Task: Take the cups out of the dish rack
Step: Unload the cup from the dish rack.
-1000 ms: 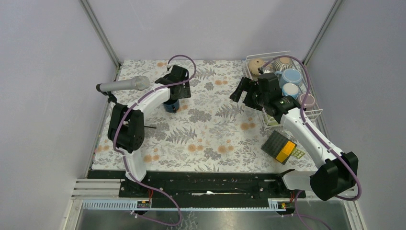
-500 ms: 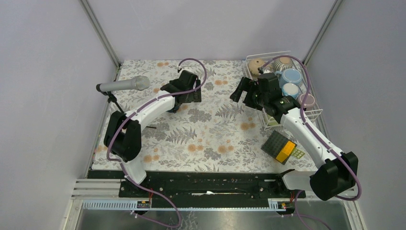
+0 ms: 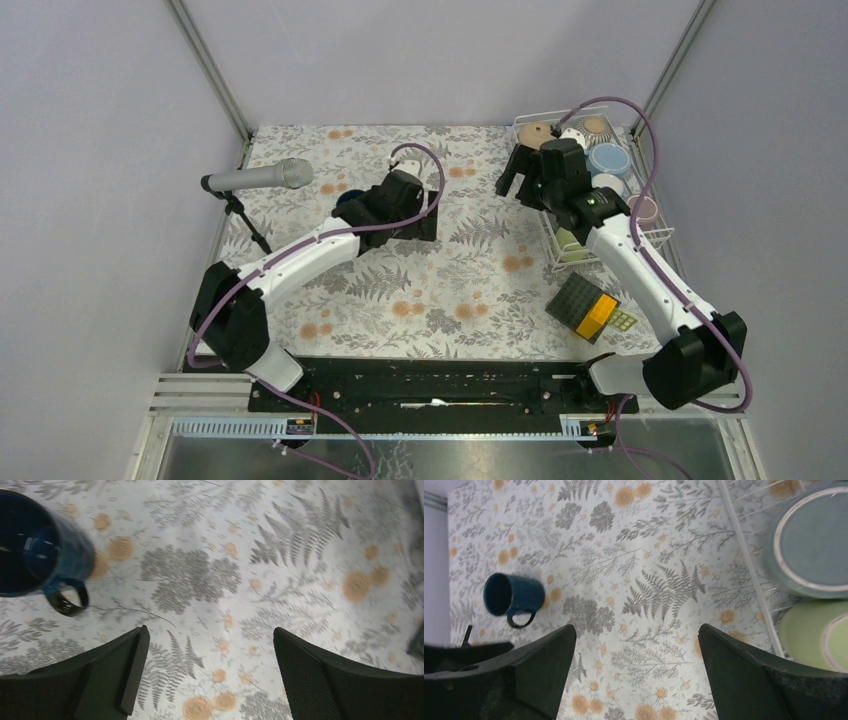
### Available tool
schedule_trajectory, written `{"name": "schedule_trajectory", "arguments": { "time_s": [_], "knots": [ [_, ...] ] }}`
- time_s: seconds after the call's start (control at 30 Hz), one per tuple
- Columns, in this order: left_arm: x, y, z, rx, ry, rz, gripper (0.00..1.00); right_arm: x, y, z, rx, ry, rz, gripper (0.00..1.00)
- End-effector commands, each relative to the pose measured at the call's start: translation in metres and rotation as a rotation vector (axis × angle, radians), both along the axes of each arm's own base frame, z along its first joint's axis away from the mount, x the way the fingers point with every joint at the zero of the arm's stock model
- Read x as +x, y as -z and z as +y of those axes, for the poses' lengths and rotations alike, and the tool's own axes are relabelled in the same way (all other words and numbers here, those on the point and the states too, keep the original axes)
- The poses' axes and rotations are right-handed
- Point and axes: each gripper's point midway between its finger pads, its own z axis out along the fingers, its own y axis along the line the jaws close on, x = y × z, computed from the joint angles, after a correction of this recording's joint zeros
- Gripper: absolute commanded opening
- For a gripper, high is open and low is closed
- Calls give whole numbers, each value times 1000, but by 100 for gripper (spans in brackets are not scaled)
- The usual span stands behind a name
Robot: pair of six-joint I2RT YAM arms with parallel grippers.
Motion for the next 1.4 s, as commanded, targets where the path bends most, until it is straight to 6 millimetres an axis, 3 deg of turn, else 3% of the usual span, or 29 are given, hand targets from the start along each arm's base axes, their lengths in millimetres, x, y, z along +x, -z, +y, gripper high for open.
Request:
{"name": "schedule_trajectory", "arguments": {
  "time_s": [0.0,0.2,0.33,0.6,0.83,1.03,1.1,1.23,1.37],
  "knots": [
    [-31,-18,-30,-92,115,-18,99,39,-7,-33,-73,118,-22,100],
    [-62,-5,-47,-103,206,23,99,76,-5,-72,-94,218,0,100],
    [-78,-7,-54,-125,257,29,99,76,5,-107,-142,304,46,100],
    [-97,-18,-58,-171,324,34,99,72,28,-155,-165,423,118,100],
    [-100,-21,-59,-178,332,27,99,128,31,-158,-135,455,116,99],
    [-99,-25,-58,-177,332,16,99,171,45,-158,-70,540,104,88],
    [-99,-25,-59,-181,337,17,99,181,50,-161,-47,589,94,85],
    [-99,-26,-59,-186,337,14,99,198,55,-166,3,690,72,69],
    [-99,-28,-59,-190,338,10,99,204,63,-176,38,806,61,63]
  ]
}}
